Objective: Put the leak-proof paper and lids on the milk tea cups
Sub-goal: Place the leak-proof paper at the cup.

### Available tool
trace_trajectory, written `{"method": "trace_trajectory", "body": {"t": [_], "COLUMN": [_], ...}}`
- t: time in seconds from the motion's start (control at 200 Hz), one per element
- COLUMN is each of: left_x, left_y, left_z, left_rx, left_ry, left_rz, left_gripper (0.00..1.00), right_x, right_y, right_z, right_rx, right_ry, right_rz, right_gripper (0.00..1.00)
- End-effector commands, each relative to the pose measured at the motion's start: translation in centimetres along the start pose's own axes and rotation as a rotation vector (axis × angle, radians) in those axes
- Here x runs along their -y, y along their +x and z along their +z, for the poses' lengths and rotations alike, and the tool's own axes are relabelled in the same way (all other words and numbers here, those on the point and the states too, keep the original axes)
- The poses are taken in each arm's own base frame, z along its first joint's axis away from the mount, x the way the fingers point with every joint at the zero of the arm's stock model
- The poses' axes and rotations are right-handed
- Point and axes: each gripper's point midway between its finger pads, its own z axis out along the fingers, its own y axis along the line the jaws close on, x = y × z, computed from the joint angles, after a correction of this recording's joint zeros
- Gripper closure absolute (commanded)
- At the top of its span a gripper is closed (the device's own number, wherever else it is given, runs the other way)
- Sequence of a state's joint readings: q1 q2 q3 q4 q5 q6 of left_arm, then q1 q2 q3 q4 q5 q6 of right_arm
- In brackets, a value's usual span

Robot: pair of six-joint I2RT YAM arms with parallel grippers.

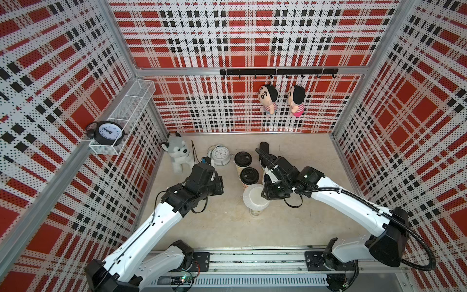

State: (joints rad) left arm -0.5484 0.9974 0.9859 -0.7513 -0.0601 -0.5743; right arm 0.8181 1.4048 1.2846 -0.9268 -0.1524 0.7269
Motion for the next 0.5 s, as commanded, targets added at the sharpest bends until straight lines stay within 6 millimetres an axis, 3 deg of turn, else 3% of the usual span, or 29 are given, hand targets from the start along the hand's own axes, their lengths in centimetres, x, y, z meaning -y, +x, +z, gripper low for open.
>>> {"method": "trace_trajectory", "body": {"t": [0.0,0.22,0.496], "left_x": [-0.53,-0.65,-0.66], "left_y": [0.3,0.41,0.33], "left_z": [-0.25,-0.34,-0.43], "left_rx": [-0.005,-0.005,-0.002], "left_ry": [-0.009,-0.012,-0.011], "left_rz": [0.01,0.008,0.006], "left_gripper": [1.0,1.0,1.0], "right_x": [-0.56,-0.49,-0.39], "right_y": [-0.78,-0.76,-0.76], "right_z": [-0.92,-0.85,-1.02], "right_rx": [0.035,0.035,0.039], "right_ry": [-0.002,0.0,0.003], "right_rz": [-0.002,-0.003,0.003], "right_gripper": [0.7,0.84,0.86]}}
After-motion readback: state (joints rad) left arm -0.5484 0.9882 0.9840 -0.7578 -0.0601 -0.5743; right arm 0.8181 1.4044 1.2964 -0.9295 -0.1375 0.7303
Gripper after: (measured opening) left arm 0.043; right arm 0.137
